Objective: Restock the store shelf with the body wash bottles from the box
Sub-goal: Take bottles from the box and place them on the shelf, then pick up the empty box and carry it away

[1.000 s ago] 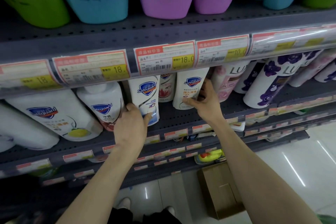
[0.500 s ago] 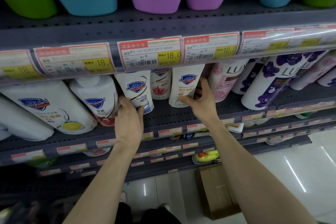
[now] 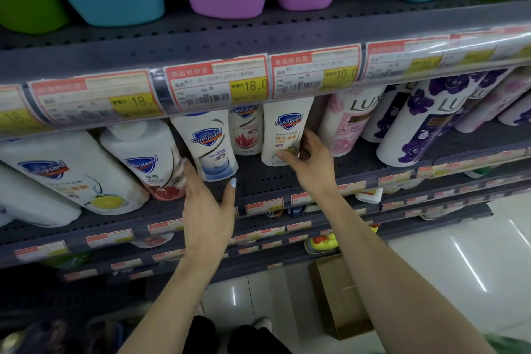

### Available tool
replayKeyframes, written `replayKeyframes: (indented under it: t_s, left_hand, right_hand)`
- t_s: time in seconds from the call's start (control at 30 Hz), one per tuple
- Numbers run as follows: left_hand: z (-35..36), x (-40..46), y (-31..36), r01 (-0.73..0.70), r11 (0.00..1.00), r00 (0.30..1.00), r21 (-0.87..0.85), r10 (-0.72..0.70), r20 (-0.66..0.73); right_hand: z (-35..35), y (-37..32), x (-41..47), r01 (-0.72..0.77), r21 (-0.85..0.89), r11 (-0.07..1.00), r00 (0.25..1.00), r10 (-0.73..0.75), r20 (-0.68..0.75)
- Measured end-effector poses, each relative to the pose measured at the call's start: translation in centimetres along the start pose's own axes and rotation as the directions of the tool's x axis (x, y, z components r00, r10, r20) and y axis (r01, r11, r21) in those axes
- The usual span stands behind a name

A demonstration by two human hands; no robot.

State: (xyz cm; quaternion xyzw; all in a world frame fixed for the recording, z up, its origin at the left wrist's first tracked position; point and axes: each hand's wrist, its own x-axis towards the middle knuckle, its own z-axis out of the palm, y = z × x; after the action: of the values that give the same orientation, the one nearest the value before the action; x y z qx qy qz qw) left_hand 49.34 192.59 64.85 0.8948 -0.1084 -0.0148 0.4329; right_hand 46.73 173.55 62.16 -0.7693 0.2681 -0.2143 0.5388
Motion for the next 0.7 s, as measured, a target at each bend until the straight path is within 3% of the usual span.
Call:
replayKeyframes:
  t_s: [0.07, 0.23, 0.37, 0.43, 0.53, 0.6, 0.7]
  left_hand:
    - [-0.7, -0.9, 0.2, -0.015, 0.998, 0.999, -0.066, 0.018, 0.044]
    - [-2.4, -2.3, 1.0, -0.081, 0.996, 0.975, -0.028, 0.085, 0.204]
    - [-1.8, -2.1, 2.4, -0.119, 0.988, 0.881, -0.094, 0.149, 0.450]
    - [-0.3, -2.3, 3.2, -0.155, 0.978, 0.781, -0.143, 0.210, 0.588]
    - [3.0, -3.4, 4.4, -0.254, 0.954, 0.544, -0.159, 0.277, 0.792]
    - [6.2, -4.5, 4.6, -0.323, 0.937, 0.380, -0.137, 0.261, 0.887]
    - [11.7, -6.4, 3.8, -0.412, 0.908, 0.220, -0.076, 0.180, 0.959]
  right_hand:
    - [-0.2, -0.2, -0.7, -0.021, -0.010, 1.000, 1.000, 0.021, -0.011]
    - [-1.4, -1.0, -3.8, -0.175, 0.102, 0.979, 0.981, 0.182, -0.061]
    - [-3.8, -1.0, -7.4, -0.272, 0.243, 0.931, 0.947, 0.304, -0.103]
    - [-5.4, -0.5, -10.1, -0.293, 0.332, 0.897, 0.907, 0.370, -0.200]
    - [-7.7, 1.1, -14.7, -0.312, 0.429, 0.848, 0.802, 0.477, -0.360]
    - [-9.0, 3.2, -18.1, -0.347, 0.487, 0.801, 0.673, 0.574, -0.466]
    - [-10.9, 6.7, -22.9, -0.450, 0.573, 0.685, 0.446, 0.728, -0.520]
